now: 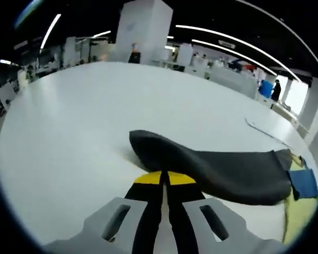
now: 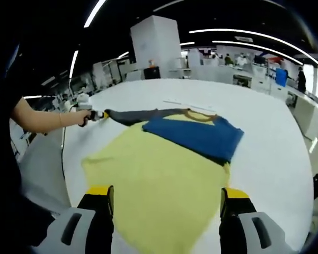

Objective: Fold the garment on the visible template until the final outline fits inside the template.

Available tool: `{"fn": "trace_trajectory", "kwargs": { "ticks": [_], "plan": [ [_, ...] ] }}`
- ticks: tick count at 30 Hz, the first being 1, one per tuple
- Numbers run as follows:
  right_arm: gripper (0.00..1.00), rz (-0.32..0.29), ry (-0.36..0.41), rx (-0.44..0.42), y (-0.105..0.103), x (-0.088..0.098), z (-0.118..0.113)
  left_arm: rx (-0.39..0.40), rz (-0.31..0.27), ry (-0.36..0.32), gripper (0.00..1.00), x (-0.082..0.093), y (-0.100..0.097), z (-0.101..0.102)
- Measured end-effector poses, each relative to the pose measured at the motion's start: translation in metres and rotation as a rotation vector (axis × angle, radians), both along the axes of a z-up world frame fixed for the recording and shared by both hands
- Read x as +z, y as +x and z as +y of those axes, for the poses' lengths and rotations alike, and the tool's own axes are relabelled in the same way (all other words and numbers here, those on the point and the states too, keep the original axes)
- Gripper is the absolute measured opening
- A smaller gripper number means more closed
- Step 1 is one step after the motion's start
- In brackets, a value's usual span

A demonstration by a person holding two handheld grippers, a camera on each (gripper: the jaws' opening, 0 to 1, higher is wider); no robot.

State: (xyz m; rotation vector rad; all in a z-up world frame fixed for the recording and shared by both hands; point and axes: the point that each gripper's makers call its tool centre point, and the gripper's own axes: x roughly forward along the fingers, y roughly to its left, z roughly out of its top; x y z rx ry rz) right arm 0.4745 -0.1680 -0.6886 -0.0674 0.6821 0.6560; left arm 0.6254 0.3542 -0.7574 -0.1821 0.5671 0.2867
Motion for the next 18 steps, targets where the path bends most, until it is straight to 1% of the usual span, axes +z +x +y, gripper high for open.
{"fn": "trace_trajectory", "kwargs": {
  "ticks": [1,3,6,9,13,14,17,18],
  "plan": [
    [0.81,-0.005,0.006,-0.003,0.0,0.002,0.0,-0.023,0.006,0.015,0.0,0.002,0.0,-0.002],
    [0.82,-0.01,0.017,-0.006,0.001,0.004,0.001,-0.023,-0.013,0.013,0.0,0.007,0.0,-0.002],
    [0.84,-0.028,0.027,-0.002,0.002,0.008,0.002,-0.039,-0.023,0.032,0.0,0.017,-0.003,0.001],
    [0.86,-0.038,0.043,0.002,0.001,0.013,0.004,-0.052,-0.036,0.025,0.0,0.024,-0.006,0.003],
    [0.91,-0.058,0.049,0.005,0.0,0.019,0.006,-0.074,-0.054,0.046,0.0,0.039,-0.011,0.007],
    [0.92,-0.06,0.049,0.005,-0.001,0.02,0.006,-0.073,-0.054,0.045,0.0,0.041,-0.013,0.009],
    [0.95,-0.071,0.051,0.008,-0.003,0.023,0.009,-0.041,-0.086,-0.006,0.0,0.049,-0.017,0.016],
    [0.96,-0.074,0.051,0.008,-0.003,0.024,0.009,-0.041,-0.078,0.003,0.0,0.049,-0.019,0.018]
  ]
}}
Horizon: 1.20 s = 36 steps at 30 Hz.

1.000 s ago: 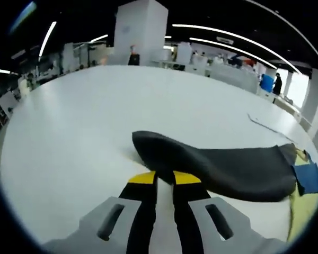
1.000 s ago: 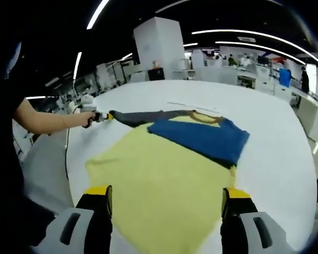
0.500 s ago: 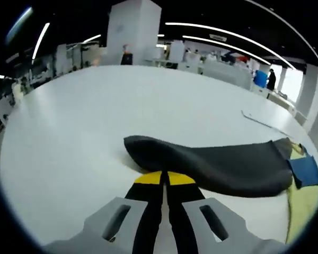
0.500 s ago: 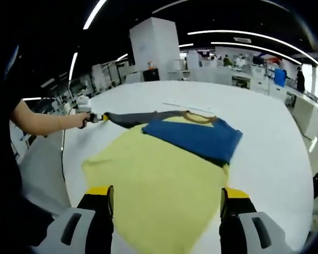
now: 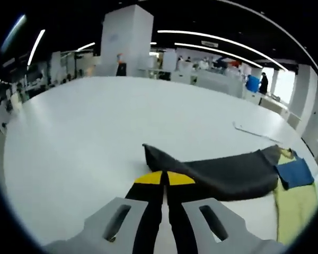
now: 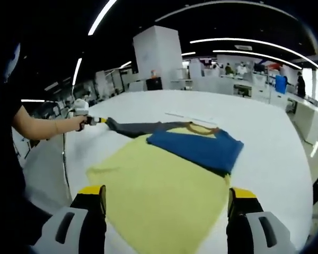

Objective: Fold the garment on the visible template until the final outline fits inside the template.

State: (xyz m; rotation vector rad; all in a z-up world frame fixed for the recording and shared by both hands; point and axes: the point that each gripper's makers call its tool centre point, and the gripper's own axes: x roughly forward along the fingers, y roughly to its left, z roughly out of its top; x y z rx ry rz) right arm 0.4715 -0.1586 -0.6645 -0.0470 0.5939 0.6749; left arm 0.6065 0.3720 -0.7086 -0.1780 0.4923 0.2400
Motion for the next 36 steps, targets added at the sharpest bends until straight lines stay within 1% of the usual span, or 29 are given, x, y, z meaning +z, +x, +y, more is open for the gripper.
{"fn": "trace_trajectory", "kwargs": {
  "ticks": [1,3,5,7,10,12,15,19,22,24,26,29,31,33,36],
  "plan": [
    [0.97,-0.003,0.0,-0.001,0.0,0.001,0.0,0.006,0.014,0.013,0.0,-0.001,-0.003,0.004],
    [0.97,-0.007,0.003,-0.004,-0.001,0.002,0.001,0.001,0.007,-0.003,0.0,-0.002,-0.005,0.005],
    [0.97,-0.009,0.005,-0.007,-0.002,0.003,0.001,0.01,0.019,-0.005,0.0,-0.005,-0.008,0.008],
    [0.98,-0.011,0.004,-0.009,-0.003,0.004,0.001,0.027,0.05,-0.001,0.0,-0.012,-0.013,0.012],
    [0.98,-0.008,0.002,-0.014,-0.004,0.004,0.001,0.027,0.07,-0.014,0.0,-0.022,-0.015,0.014],
    [0.98,-0.009,0.0,-0.015,-0.004,0.004,0.001,0.02,0.099,0.005,0.0,-0.028,-0.018,0.014],
    [0.98,-0.01,0.001,-0.019,-0.005,0.004,0.002,0.018,0.101,0.014,0.0,-0.031,-0.02,0.013],
    [0.98,-0.002,-0.009,-0.02,-0.006,0.002,0.0,0.025,0.107,0.009,0.0,-0.036,-0.022,0.013],
    [0.98,0.0,-0.014,-0.025,-0.007,0.001,-0.002,0.035,0.117,0.006,0.0,-0.039,-0.025,0.014],
    [0.98,0.001,-0.015,-0.029,-0.008,0.001,-0.003,0.042,0.134,0.012,0.0,-0.043,-0.027,0.015],
    [0.98,0.003,-0.017,-0.033,-0.008,0.0,-0.004,0.048,0.136,0.009,0.0,-0.044,-0.029,0.014],
    [0.98,0.003,-0.019,-0.033,-0.006,0.0,-0.006,0.044,0.135,0.015,0.04,-0.045,-0.03,0.012],
    [0.98,0.004,-0.015,-0.032,-0.006,0.0,-0.006,0.04,0.129,0.008,0.09,-0.045,-0.029,0.011],
    [0.98,0.008,-0.017,-0.031,-0.005,-0.001,-0.007,0.04,0.124,0.001,0.11,-0.045,-0.028,0.01],
    [0.98,0.017,-0.027,-0.02,-0.007,-0.004,-0.007,0.038,0.143,0.004,0.13,-0.049,-0.028,0.009]
  ]
}}
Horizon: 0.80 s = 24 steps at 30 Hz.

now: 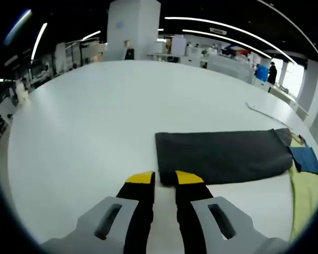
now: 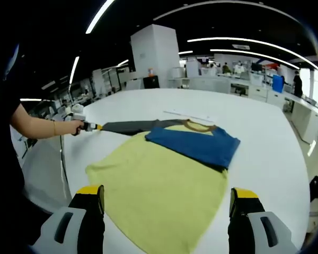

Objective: Fold the garment on the visible template until the final outline fits inside the template.

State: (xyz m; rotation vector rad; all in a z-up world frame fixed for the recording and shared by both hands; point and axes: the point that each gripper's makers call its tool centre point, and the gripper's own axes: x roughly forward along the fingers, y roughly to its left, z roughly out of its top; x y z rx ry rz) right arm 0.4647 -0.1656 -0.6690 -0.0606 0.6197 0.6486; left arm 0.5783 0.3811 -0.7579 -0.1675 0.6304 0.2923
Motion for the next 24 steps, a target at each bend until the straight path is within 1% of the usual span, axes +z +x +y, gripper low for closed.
{"fn": "trace_trajectory", "kwargs": {
  "ticks": [2,4,9,13,15,17,20,22,23,24],
  "plan": [
    [0.98,0.003,-0.003,0.002,0.0,-0.001,0.0,-0.003,0.0,0.009,0.14,-0.001,0.0,-0.001],
    [0.98,0.003,-0.001,0.002,0.0,-0.001,-0.001,-0.022,-0.005,0.037,0.14,-0.002,0.002,-0.002],
    [0.98,-0.001,0.016,0.001,0.001,0.001,0.0,-0.021,-0.013,0.04,0.13,-0.001,0.004,-0.004],
    [0.97,0.006,0.003,0.001,-0.001,-0.002,0.0,0.015,-0.01,0.019,0.1,-0.001,0.002,-0.004],
    [0.98,-0.001,0.018,0.001,-0.002,-0.001,0.002,0.02,0.002,0.031,0.09,0.0,0.003,-0.004],
    [0.98,-0.005,0.042,-0.003,-0.002,0.001,0.004,0.032,0.003,0.032,0.09,0.0,0.002,-0.004],
    [0.99,-0.012,0.053,-0.007,-0.001,0.003,0.006,0.041,0.003,0.037,0.07,0.0,0.002,-0.004],
    [0.99,-0.015,0.051,-0.009,-0.001,0.004,0.005,0.055,-0.01,0.011,0.04,0.0,0.002,-0.006],
    [0.99,-0.016,0.049,-0.011,-0.001,0.004,0.004,0.056,-0.019,-0.025,0.02,-0.001,0.004,-0.01],
    [0.99,-0.018,0.047,-0.012,-0.001,0.004,0.004,0.094,-0.022,-0.044,0.01,0.0,0.003,-0.006]
  ]
}}
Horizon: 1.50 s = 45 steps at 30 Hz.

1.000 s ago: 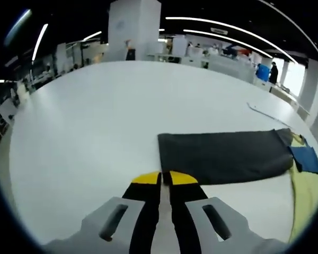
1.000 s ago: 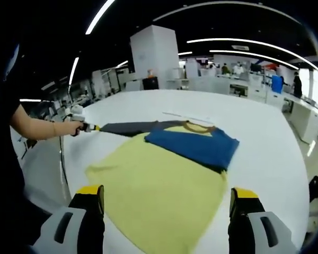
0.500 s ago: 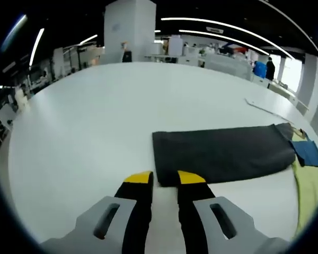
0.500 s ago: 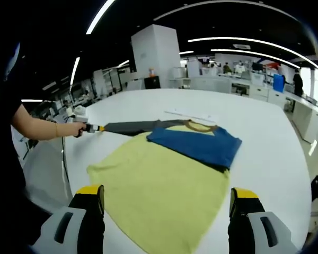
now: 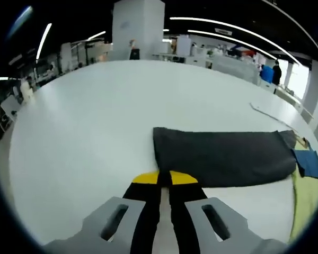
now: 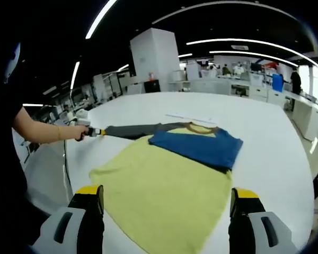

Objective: Fold the garment on the visible template until the final outline fits inside the template.

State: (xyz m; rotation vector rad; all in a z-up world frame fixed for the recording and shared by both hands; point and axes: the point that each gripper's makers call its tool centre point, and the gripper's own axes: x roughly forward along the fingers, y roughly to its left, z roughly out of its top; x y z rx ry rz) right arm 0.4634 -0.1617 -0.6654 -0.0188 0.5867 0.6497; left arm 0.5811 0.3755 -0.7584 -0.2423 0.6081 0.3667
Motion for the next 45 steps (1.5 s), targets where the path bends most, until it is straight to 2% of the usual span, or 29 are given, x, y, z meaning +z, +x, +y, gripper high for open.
{"fn": "trace_trajectory", "kwargs": {
  "ticks": [2,6,13,16,24,32,37,41,45],
  "plan": [
    [0.99,0.001,-0.002,0.0,0.0,0.0,0.0,0.038,-0.002,-0.041,0.01,0.0,0.0,0.001],
    [0.99,0.005,-0.011,0.001,-0.002,-0.002,-0.002,0.019,-0.004,-0.02,0.0,0.001,0.001,0.002],
    [0.99,0.009,-0.017,-0.007,-0.003,-0.004,-0.005,0.026,-0.039,-0.04,0.0,0.008,0.0,0.002],
    [0.99,0.006,-0.016,-0.008,-0.002,-0.003,-0.005,0.052,-0.07,-0.073,0.0,0.013,0.001,0.002],
    [0.99,0.003,-0.015,-0.002,-0.003,-0.003,-0.004,0.032,-0.105,-0.072,0.0,0.028,0.006,-0.007],
    [0.98,0.008,-0.019,0.002,-0.005,-0.004,-0.004,-0.018,-0.139,-0.072,0.0,0.043,0.011,-0.025],
    [0.98,0.012,-0.015,0.008,-0.006,-0.006,-0.002,-0.071,-0.172,-0.108,0.0,0.051,0.02,-0.045],
    [0.99,0.009,-0.013,0.015,-0.007,-0.006,0.0,-0.107,-0.207,-0.11,0.0,0.061,0.03,-0.059],
    [0.99,0.006,-0.018,0.017,-0.007,-0.006,-0.001,-0.11,-0.234,-0.137,0.0,0.067,0.037,-0.07]
  ]
}}
